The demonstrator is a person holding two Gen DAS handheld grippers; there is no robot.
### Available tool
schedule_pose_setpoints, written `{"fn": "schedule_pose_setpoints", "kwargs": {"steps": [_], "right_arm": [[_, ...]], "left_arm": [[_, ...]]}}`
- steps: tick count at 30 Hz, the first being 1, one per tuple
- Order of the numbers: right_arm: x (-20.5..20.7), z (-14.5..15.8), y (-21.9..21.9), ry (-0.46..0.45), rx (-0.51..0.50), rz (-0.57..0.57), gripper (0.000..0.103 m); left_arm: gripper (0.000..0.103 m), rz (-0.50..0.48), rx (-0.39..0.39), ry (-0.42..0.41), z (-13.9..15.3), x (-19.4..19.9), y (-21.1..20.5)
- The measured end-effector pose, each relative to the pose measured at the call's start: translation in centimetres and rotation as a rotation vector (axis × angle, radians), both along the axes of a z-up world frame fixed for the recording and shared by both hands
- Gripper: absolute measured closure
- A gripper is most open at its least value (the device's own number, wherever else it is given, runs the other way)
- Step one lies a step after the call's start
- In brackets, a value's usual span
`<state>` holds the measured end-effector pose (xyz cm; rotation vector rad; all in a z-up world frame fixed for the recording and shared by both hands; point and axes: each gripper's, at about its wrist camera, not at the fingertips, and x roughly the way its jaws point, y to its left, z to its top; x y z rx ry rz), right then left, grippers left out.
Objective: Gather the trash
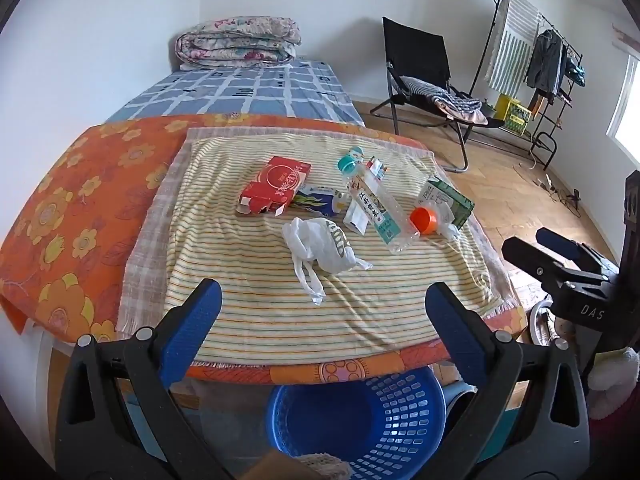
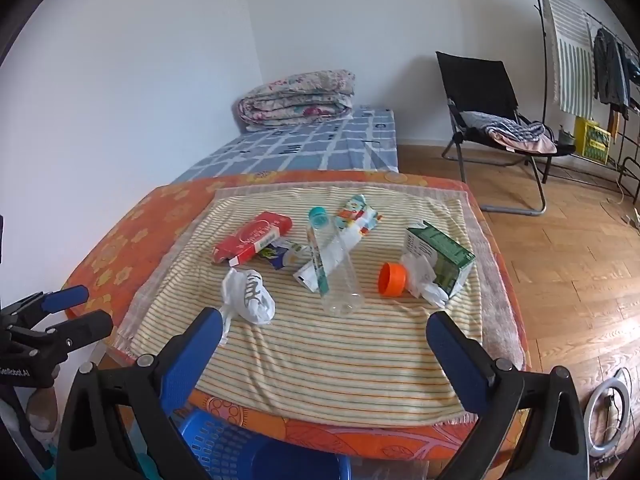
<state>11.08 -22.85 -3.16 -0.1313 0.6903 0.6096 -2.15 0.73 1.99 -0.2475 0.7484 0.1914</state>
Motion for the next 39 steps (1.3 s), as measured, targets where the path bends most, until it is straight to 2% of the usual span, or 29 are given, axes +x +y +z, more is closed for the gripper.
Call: {"fn": "schedule_pose_setpoints", "kwargs": {"steps": [8,13,24,39], "right_arm": [[0.1,1.3,-1.2,0.085,0.035,-0.013,0.0],[0.0,2.5,-2.1,0.049,0.065,-0.025,0.0],[0.2,0.6,-1.8,-0.003,0.007,0.007,0.0],[0.2,-0.8,-0.9,0.013,-0.022,0.045,0.0]], "left_arm": [[0.0,0.0,-0.002,-0.002,-0.1,0.0,0.2],[0.0,0.018,-0.013,-0.012,-0.2,-0.2,0.3],[0.0,0.04,-0.028,0.002,-0.7,0.0,0.7],[0.0,0.04,-0.021,0.019,-1.3,0.3,1.3]]}}
